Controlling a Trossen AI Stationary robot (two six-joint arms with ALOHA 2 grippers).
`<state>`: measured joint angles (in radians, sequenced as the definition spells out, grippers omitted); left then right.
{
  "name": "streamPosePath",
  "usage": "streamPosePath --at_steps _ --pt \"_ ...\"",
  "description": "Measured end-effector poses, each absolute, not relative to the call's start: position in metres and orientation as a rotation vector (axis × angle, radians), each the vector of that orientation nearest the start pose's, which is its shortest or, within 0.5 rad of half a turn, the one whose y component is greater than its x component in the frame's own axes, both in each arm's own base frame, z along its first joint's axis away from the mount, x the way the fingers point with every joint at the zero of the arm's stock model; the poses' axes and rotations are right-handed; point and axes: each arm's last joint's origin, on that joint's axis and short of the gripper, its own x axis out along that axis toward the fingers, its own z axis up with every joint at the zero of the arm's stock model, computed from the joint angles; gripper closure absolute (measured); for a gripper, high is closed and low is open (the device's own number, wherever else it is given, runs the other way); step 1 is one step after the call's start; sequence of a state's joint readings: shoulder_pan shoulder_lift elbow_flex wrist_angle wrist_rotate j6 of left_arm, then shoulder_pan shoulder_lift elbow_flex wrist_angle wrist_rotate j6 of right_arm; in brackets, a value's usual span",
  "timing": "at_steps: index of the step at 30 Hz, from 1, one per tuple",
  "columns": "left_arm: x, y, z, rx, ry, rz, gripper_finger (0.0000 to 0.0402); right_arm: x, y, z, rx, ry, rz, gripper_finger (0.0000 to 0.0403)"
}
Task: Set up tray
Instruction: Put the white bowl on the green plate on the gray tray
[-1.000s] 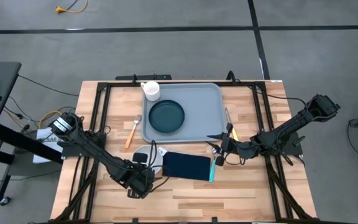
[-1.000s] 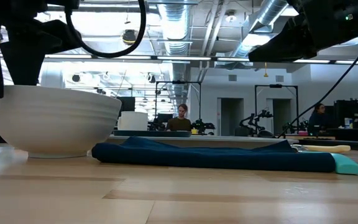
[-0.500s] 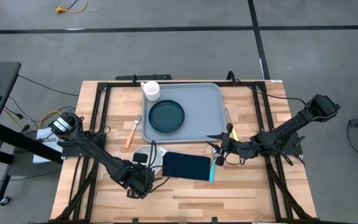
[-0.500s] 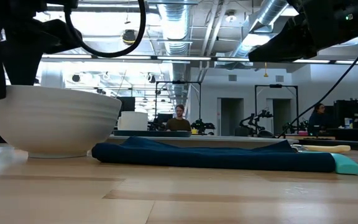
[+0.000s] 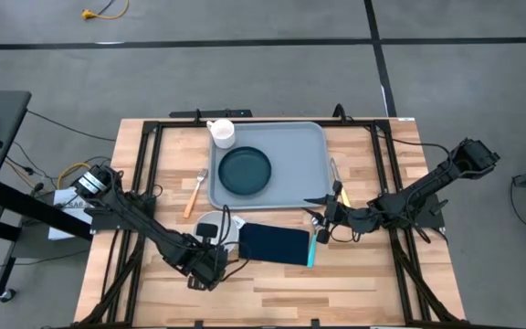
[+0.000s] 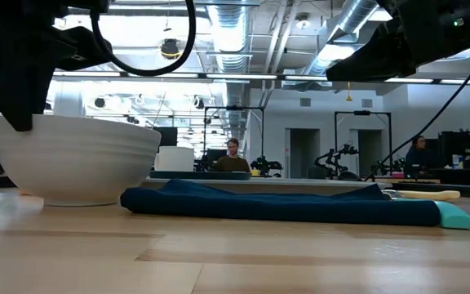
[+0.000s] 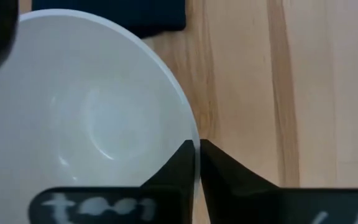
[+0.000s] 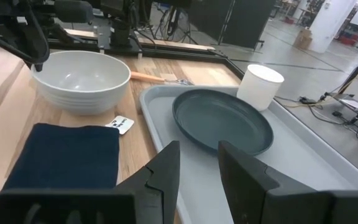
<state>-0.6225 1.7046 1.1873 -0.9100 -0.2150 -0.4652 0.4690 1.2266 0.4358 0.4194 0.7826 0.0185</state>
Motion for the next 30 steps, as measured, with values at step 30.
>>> streamPosePath --at_steps 30 --pt "0.317 -0.082 0.289 0.483 1.299 -0.077 0.0401 0.213 0.085 0.188 -0.201 0.299 -0.313 0.0301"
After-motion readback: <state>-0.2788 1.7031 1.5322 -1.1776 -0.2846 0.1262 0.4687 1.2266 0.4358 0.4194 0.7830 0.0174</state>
